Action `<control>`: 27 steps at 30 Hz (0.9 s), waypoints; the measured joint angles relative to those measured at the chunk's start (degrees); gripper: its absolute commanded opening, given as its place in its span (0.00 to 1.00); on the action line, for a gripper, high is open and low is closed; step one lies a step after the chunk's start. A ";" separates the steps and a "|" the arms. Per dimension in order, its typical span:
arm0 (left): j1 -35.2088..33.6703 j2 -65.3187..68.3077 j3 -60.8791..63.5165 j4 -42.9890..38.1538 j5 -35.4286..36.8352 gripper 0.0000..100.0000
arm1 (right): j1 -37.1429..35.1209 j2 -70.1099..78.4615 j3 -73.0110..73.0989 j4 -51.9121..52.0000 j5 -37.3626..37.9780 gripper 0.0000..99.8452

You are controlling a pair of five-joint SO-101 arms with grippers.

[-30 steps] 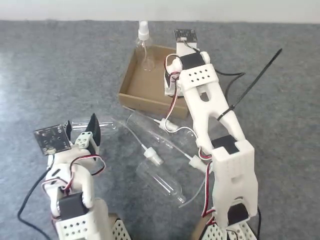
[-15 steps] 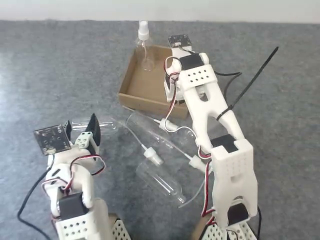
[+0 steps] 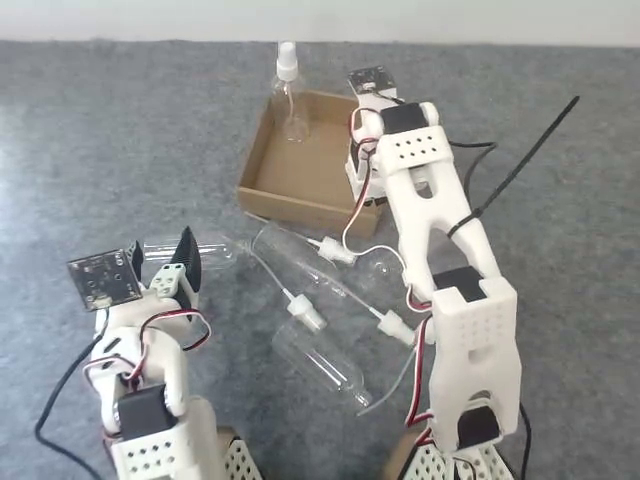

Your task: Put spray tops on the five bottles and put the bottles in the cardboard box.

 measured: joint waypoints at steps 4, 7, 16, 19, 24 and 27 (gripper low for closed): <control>0.00 0.00 0.00 0.00 0.00 0.24 | 1.76 0.00 0.00 0.00 1.85 0.01; 0.00 0.00 0.00 0.00 0.00 0.24 | 2.73 0.00 0.00 0.00 2.81 0.01; 0.00 0.00 0.00 0.00 0.00 0.24 | 3.52 0.00 0.00 0.00 4.31 0.01; 0.00 0.00 0.00 0.00 0.00 0.24 | 3.52 -0.18 0.00 0.09 4.31 0.01; 0.00 0.00 0.00 0.00 0.00 0.24 | 3.08 -4.13 0.00 5.01 4.48 0.01; 0.00 0.00 0.00 0.00 0.00 0.24 | 1.93 -7.12 0.00 6.77 4.48 0.01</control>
